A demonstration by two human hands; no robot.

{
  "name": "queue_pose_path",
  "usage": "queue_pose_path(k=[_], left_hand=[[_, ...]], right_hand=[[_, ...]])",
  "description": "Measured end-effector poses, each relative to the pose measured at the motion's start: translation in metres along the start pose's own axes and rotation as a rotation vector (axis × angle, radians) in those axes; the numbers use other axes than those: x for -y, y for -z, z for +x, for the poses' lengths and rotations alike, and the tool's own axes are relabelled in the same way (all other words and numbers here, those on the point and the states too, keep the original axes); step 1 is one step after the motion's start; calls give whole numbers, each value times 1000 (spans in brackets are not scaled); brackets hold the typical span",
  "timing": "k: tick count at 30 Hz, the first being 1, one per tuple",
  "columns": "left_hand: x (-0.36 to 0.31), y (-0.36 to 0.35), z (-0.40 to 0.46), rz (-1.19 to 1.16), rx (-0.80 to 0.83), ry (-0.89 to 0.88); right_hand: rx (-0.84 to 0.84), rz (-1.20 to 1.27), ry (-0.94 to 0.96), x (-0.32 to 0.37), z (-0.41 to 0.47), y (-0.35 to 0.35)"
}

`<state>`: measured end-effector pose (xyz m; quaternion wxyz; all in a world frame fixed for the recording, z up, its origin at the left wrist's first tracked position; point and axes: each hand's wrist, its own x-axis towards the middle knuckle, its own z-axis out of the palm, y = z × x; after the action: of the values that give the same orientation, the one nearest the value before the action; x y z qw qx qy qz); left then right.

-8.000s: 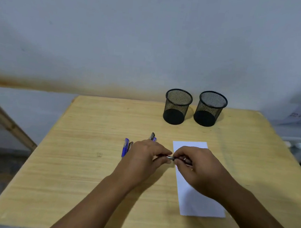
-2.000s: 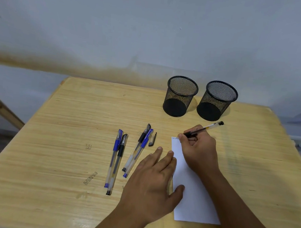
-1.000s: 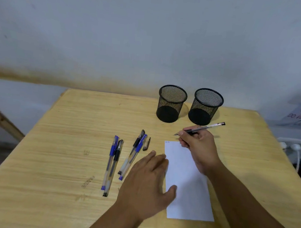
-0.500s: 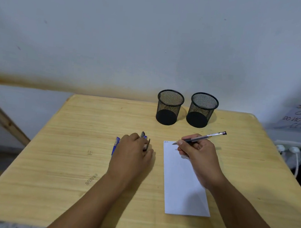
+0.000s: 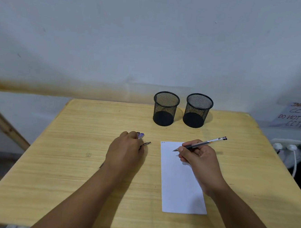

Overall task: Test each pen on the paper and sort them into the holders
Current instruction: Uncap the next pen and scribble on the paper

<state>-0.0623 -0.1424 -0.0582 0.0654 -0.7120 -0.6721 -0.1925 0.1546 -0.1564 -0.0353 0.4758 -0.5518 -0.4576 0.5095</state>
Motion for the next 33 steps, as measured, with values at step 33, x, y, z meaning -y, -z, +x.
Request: queue_pose_path(k=[33], left_hand=[[-24,29,-59,-736,-150,-185]], right_hand=[[139,104,109,-2,-41,1]])
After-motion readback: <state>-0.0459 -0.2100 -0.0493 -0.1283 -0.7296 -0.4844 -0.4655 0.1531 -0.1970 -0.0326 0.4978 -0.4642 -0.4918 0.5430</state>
